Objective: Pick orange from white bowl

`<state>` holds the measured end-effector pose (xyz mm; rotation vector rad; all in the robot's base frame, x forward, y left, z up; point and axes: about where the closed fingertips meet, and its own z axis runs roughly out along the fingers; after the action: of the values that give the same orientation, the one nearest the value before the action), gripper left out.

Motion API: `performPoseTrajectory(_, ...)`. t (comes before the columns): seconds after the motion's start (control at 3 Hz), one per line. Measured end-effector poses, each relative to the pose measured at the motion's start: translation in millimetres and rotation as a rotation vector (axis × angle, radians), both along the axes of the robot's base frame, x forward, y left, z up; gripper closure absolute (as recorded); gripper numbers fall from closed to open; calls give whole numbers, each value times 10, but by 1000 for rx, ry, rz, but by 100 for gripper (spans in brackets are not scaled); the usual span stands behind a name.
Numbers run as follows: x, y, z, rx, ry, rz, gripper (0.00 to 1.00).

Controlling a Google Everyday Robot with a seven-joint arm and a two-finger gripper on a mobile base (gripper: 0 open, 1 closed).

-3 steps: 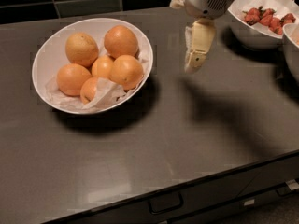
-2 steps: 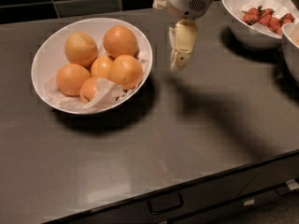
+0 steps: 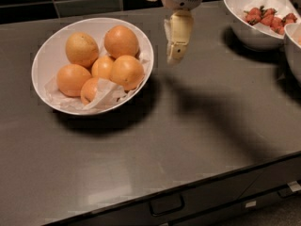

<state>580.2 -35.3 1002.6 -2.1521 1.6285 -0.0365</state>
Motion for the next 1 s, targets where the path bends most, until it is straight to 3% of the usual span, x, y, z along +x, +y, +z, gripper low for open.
performPoseTrajectory(0.33, 211, 291, 106, -37, -15, 131, 0)
performPoseTrajectory(0.67, 470, 756, 205, -69, -76, 287, 0)
performPoseTrajectory(1.0, 597, 950, 296, -35, -140, 306, 0)
